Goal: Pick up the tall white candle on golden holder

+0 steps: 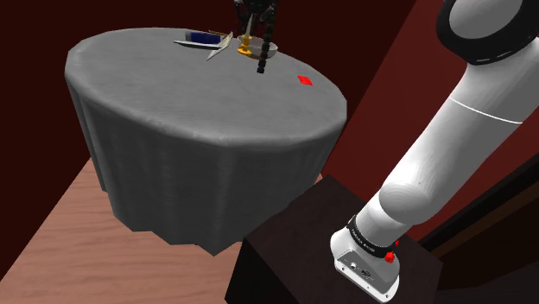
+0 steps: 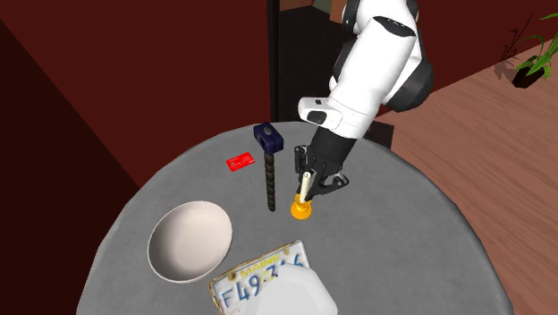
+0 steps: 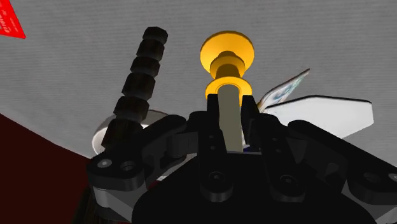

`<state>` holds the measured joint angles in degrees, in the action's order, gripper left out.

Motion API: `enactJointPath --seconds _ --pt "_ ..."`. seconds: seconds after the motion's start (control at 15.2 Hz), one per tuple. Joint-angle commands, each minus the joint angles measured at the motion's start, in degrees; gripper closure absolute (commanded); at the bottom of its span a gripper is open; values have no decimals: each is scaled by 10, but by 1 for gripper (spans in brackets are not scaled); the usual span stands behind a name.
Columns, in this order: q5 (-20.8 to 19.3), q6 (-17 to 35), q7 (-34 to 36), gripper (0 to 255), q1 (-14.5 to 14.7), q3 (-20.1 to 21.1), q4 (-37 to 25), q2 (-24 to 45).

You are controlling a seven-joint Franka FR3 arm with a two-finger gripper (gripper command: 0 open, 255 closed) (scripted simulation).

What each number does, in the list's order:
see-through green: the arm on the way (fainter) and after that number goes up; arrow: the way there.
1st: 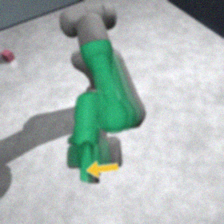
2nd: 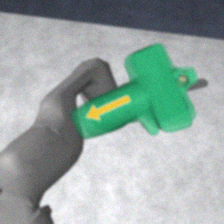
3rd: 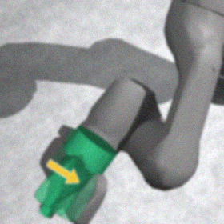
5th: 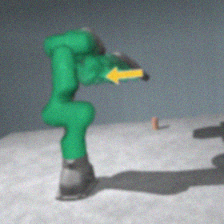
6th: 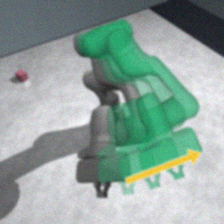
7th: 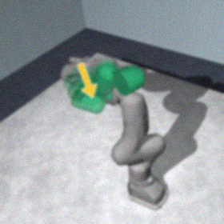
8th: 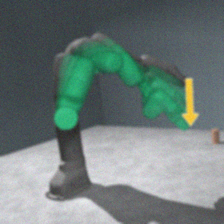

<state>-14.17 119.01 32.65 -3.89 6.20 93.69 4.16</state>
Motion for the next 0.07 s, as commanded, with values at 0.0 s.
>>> enactJointPath --seconds 0.0 --pt "1 -4 -2 255 0 0 -5 0"
